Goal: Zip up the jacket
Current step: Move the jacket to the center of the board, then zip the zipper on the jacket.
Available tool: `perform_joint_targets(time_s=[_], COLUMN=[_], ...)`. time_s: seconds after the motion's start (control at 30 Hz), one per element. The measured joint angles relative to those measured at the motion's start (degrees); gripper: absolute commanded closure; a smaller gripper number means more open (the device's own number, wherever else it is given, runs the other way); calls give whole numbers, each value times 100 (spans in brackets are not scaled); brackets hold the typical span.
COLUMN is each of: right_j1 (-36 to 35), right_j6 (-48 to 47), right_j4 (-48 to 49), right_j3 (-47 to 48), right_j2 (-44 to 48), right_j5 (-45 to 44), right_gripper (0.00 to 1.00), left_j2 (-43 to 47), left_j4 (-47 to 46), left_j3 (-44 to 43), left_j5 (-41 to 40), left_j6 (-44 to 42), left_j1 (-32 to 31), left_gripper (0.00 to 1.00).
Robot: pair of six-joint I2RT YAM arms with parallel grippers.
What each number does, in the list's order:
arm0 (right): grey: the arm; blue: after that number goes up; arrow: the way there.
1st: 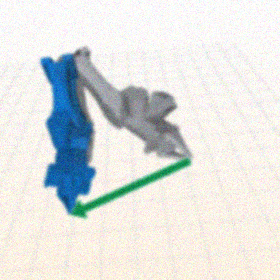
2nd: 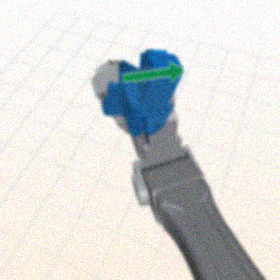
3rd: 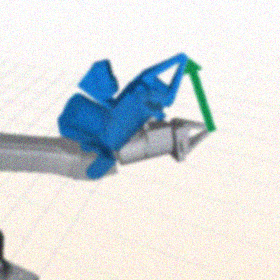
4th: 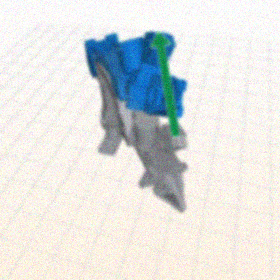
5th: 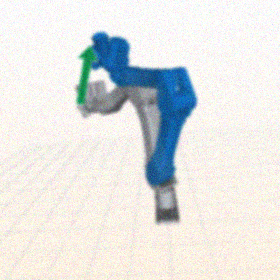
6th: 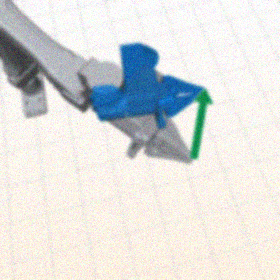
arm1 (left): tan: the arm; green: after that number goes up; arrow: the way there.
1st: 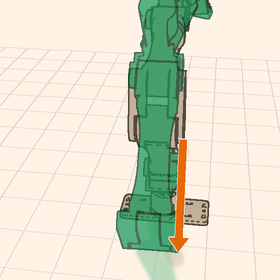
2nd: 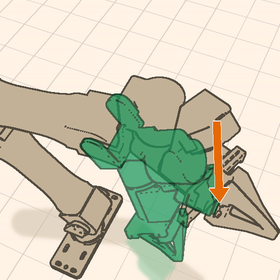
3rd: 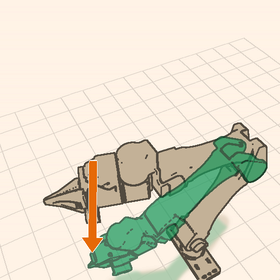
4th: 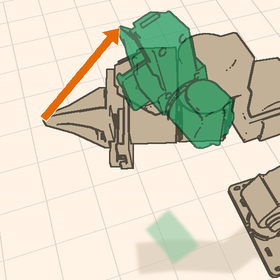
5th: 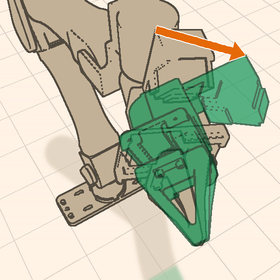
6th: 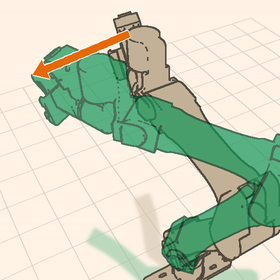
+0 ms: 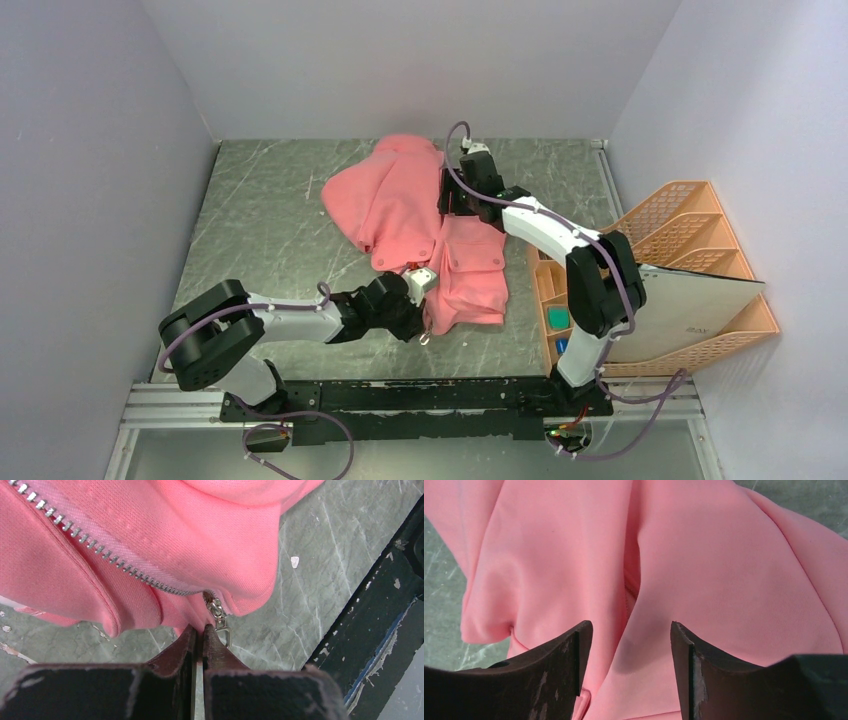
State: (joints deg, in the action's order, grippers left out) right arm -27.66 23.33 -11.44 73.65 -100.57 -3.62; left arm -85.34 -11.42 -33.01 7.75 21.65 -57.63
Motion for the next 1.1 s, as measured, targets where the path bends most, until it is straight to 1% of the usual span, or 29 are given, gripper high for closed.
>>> perform_joint_targets(time_s=[0.1,0.2,0.27,0.33,0.37,0.4,0.43,0.7,0.9,1.1], right_j1=[4,4,7,7,9,11,15,81,111,160], right_j6=[-52,-116,-136,-144,-146,-144,-129,26,31,26], right_j4=[-4,-4,2,13,15,20,35,280,166,63], right_j3=[0,17,50,59,59,59,59,70,293,409], right_j2=[-55,-118,-199,-267,-293,-306,-315,-310,-310,-310], right_j5=[-46,-79,-90,-107,-118,-133,-144,-142,-118,-37], right_gripper=[48,59,69,81,90,96,100,100,100,100], left_j2=[20,79,111,129,131,131,131,227,428,570], left_j4=[-17,-24,-28,-26,-20,-15,-11,31,13,9], left_j3=[31,111,144,164,164,164,164,223,393,527], left_j5=[0,2,2,2,2,0,-2,-42,-223,-350], left_j6=[2,2,2,0,0,-2,-4,-59,-37,9], left_j1=[0,0,-2,-7,-13,-20,-31,-247,-452,-511], left_gripper=[95,95,95,95,95,95,95,95,95,95])
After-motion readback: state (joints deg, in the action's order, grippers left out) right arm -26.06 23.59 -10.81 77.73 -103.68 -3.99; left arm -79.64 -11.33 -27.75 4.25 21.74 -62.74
